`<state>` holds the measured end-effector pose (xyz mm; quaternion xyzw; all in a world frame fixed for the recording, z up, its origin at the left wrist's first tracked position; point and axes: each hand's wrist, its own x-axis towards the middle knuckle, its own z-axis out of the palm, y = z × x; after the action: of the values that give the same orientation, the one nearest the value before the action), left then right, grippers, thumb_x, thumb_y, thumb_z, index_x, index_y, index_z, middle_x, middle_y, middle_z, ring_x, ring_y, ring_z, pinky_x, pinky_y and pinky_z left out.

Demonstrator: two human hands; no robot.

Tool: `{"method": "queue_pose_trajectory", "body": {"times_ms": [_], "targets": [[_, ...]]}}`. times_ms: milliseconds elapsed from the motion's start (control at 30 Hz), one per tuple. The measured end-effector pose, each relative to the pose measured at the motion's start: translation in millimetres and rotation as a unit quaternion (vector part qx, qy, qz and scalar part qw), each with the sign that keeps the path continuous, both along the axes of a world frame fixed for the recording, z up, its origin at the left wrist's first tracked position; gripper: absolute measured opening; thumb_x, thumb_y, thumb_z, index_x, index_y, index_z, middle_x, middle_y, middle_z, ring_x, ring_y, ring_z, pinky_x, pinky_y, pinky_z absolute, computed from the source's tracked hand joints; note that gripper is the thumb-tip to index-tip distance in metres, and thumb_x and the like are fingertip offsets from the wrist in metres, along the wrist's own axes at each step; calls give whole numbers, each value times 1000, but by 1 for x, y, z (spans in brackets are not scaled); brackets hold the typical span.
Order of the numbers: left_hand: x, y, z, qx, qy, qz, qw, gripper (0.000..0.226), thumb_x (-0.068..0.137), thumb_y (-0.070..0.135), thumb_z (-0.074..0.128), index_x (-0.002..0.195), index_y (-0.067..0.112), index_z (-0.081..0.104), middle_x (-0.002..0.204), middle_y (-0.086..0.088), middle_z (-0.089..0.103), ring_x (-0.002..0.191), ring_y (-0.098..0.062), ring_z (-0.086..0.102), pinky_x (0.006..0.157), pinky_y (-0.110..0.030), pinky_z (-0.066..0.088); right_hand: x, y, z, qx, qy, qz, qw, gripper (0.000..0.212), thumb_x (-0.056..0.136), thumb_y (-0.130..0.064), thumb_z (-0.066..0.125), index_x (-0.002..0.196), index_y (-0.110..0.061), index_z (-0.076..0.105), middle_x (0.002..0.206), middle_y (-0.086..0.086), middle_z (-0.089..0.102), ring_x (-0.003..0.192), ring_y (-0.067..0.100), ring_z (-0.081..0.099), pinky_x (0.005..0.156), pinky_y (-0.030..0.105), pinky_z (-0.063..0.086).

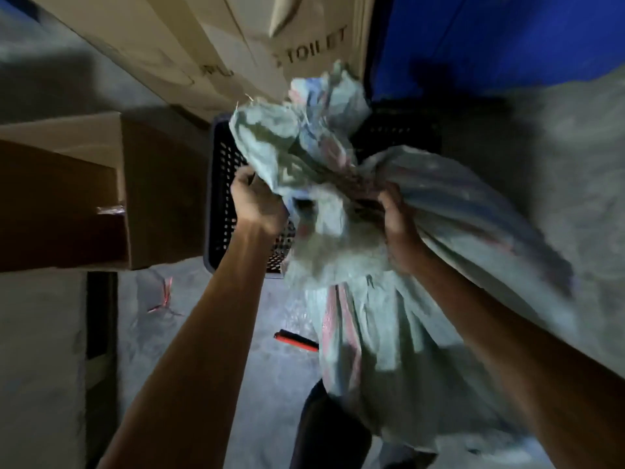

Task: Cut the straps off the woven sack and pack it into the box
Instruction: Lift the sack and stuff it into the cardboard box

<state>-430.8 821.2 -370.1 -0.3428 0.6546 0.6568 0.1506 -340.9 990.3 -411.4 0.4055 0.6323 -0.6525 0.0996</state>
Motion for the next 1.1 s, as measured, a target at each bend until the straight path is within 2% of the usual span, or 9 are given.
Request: {"method": "queue_pose_trajectory", "body": {"times_ms": [100,200,300,433,533,700,900,1033,1100], "targets": [[7,-25,-80,171,-124,-10,977,45,99,14,29,90,9,73,94,-14,69,86,-30,66,81,-32,52,19,11,-59,73,-37,316,945,64,97,-24,55,154,-24,28,145,4,54,131,25,52,109,43,41],[25,-19,-137,-14,-152,-262,953,32,104,11,40,96,7,71,94,-14,69,78,-24,65,61,-23,54,25,30,-104,184,-100,434,876,77,93,-35,59,157,-26,17,147,8,50,128,29,54,104,39,44],[41,-30,-196,-220,-139,-483,836,40,102,29,57,135,7,60,128,-12,64,115,-27,62,88,-21,52,22,38,-142,289,-126,545,777,61,102,-25,46,155,-6,23,159,18,29,145,29,32,118,33,23],[56,-20,-225,-384,-134,-570,714,44,107,33,44,141,8,57,140,-21,59,132,-39,54,101,-41,48,15,33,-170,406,-275,589,642,51,97,-38,47,138,-8,52,140,15,54,129,33,52,85,43,53],[57,-9,-214,-335,-174,-400,835,48,108,33,42,148,7,48,148,-23,51,138,-39,48,107,-42,44,18,27,-173,415,-267,557,668,50,97,-38,50,135,-7,55,140,16,54,129,35,51,91,45,50],[89,-13,-122,-397,-44,-176,900,34,96,26,55,112,0,69,110,-22,74,106,-35,68,84,-35,46,44,36,-101,276,-109,268,917,47,97,-18,47,143,-5,44,136,21,56,126,36,51,104,40,39],[170,-5,-48,-351,198,-484,777,28,97,15,51,111,-1,69,113,-23,70,106,-35,66,89,-43,51,96,43,-30,441,161,498,730,42,95,-18,38,133,-13,55,137,11,55,125,30,52,102,42,43],[136,8,-112,-425,156,-684,573,49,110,27,21,144,3,47,147,-19,51,138,-31,47,113,-41,38,68,47,-86,427,38,641,637,52,104,-30,32,150,-5,35,155,20,34,144,33,32,119,39,22],[116,21,-135,-411,103,-720,550,43,109,25,29,140,7,52,140,-24,57,130,-36,54,104,-40,41,53,45,-113,405,-26,668,624,54,105,-39,29,148,-8,37,154,21,36,141,37,36,116,41,27]]}}
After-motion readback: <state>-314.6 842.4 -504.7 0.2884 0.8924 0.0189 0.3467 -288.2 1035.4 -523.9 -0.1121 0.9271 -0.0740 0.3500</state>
